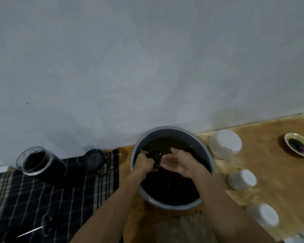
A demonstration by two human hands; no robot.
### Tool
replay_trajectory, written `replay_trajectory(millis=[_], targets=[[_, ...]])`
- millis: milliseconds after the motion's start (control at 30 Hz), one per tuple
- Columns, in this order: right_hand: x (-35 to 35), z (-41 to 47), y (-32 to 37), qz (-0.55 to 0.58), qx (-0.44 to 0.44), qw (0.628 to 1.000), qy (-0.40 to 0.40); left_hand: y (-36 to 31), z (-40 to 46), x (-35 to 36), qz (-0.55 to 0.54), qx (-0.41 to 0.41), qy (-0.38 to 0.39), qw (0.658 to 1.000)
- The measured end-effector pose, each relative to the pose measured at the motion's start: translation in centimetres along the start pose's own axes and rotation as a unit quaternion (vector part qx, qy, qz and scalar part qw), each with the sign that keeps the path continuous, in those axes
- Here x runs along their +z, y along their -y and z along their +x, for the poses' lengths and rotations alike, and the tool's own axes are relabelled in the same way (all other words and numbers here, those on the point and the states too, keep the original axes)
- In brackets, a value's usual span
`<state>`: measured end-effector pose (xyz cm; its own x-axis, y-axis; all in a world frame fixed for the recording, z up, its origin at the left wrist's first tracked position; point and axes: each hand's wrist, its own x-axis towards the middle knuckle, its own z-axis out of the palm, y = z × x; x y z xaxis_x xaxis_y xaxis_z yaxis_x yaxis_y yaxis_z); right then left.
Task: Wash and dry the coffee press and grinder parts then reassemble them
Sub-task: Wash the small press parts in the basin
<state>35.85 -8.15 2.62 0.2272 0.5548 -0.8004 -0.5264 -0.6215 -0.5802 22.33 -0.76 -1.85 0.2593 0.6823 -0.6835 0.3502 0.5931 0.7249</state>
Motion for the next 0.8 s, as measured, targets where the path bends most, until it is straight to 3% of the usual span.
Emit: replay_trajectory(millis=[67,167,367,433,500,600,700,800], targets=[[1.1,-0.7,1.5,-0.055,-0.019,0.997,0.047,0.3,0.1,0.4,-0.031,-0.005,0.024,0.999],[1.8,-1.0,3.1,-0.192,-0.049,0.979,0.045,0.6,0.6,0.5,-0.07,-0.019,0.03,0.997],[-1.3,1.1,1.2,-0.314,-0.073,0.935,-0.148,1.2,1.6,0.2,-0.014,0.025,-0.039,0.999],[-1.9,1.3,-0.1,-0.274,-0.027,0.949,-0.153,1.1,1.3,0.2,-0.035,0.034,-0.024,0.999],[-1.9,1.3,-1.1,-0.155,0.011,0.978,-0.138,1.1,1.0,0.2,-0.026,0.053,-0.005,0.998],[-1.2,0.8,-1.1,-0.006,0.023,0.998,-0.065,1.4,1.2,0.4,0.006,0.074,-0.012,0.997],[0.0,-0.6,0.5,-0.016,-0.013,0.999,0.035,1.5,1.2,0.4,0.032,0.081,-0.027,0.996],[0.9,-1.4,2.3,-0.102,-0.057,0.991,0.062,1.4,1.3,0.3,0.047,0.055,-0.035,0.997]])
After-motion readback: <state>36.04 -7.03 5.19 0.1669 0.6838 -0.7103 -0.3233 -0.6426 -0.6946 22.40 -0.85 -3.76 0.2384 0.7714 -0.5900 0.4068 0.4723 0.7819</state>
